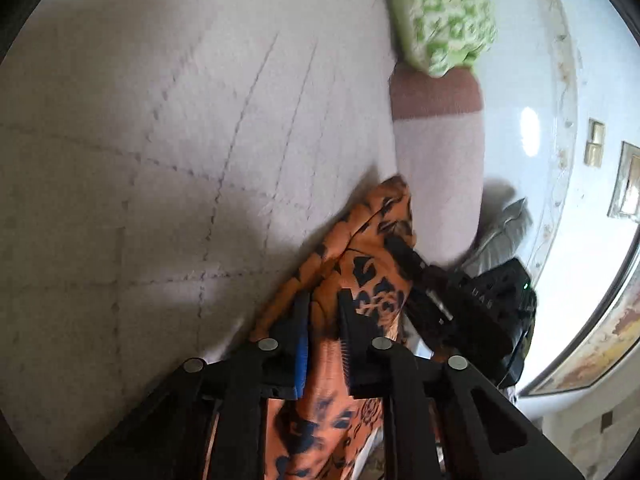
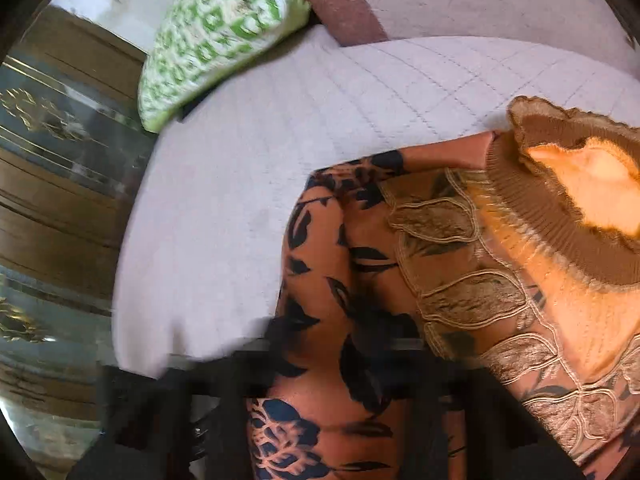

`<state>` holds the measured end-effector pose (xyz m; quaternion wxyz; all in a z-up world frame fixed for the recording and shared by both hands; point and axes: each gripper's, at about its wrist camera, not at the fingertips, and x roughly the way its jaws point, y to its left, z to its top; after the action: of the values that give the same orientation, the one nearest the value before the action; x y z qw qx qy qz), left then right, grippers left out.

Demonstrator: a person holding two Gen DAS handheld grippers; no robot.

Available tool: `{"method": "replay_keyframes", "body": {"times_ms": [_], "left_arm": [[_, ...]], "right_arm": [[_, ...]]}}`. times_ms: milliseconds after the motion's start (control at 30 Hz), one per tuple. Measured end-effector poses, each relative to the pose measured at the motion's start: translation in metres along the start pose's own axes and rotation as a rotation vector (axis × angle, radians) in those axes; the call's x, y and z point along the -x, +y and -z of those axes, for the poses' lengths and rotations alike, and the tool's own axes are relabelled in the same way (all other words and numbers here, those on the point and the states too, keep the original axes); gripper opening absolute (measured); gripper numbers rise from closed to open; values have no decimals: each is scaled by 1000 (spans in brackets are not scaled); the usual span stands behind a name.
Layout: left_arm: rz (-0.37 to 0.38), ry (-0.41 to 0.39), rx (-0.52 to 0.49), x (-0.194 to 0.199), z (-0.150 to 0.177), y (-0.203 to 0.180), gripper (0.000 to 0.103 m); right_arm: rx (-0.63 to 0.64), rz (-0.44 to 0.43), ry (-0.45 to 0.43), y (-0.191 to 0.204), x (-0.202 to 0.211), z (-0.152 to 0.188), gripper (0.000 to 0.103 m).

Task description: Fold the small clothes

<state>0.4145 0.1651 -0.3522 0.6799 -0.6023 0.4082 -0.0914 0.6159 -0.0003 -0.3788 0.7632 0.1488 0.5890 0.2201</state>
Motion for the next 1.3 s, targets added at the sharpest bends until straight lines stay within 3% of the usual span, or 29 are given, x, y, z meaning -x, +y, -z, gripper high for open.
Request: {"method": "replay_keyframes", "body": {"times_ms": [133,200,267,300,367,433,500,533,667,767,833,900,967,1033,1067,1167,1267,1300], "left_arm": [[43,-88,-124,25,14,-30,10],[-54,-116,-162,16,9,-29,11],[-155,-86,-124,-1,1,-17,12],[-164,-73,-116,-3,1,-16,12],[-131,-73,-149,6,4,-27,15],[-121,-101,-236,24,10,-50,28],[-150,-106,-320,41,22,-69,33],[-166,-108,-380,50,34,-78,34],[-254,-60,-501,84,87,-79,37],[-316,17,-501,88,130,-66,37],[-353,87,-487,83,164,-58,37],[-371,149,-469,72,186,-54,37],[-384,196,-466,67,196,-53,37],[-455,238,-512,52,210,-56,37],[-472,242,-509,55,208,-52,37],[-464,224,-495,71,212,-63,37],[-493,158,-561,95,215,-75,40],[-504,145,-568,99,213,-76,40]], "right_arm": [[35,14,-89,10,21,-1,7],[42,53,-65,8,9,-4,7],[26,86,-12,3,-8,-6,10],[8,86,8,1,-8,-4,15],[-27,24,-33,5,25,10,16],[18,-20,-105,14,75,43,29],[29,0,-161,13,120,90,56],[23,8,-178,6,140,120,57],[-92,68,-173,-43,182,230,57],[-243,109,-152,-88,194,299,54],[-272,142,-147,-102,199,332,52],[-266,169,-147,-105,200,349,50],[-295,102,-148,-111,197,360,45],[-273,59,-132,-108,191,365,27],[-255,97,-119,-104,190,366,6],[-247,96,-190,-87,218,374,6],[-200,171,-247,-74,241,380,7],[-210,177,-239,-77,237,380,14]]}}
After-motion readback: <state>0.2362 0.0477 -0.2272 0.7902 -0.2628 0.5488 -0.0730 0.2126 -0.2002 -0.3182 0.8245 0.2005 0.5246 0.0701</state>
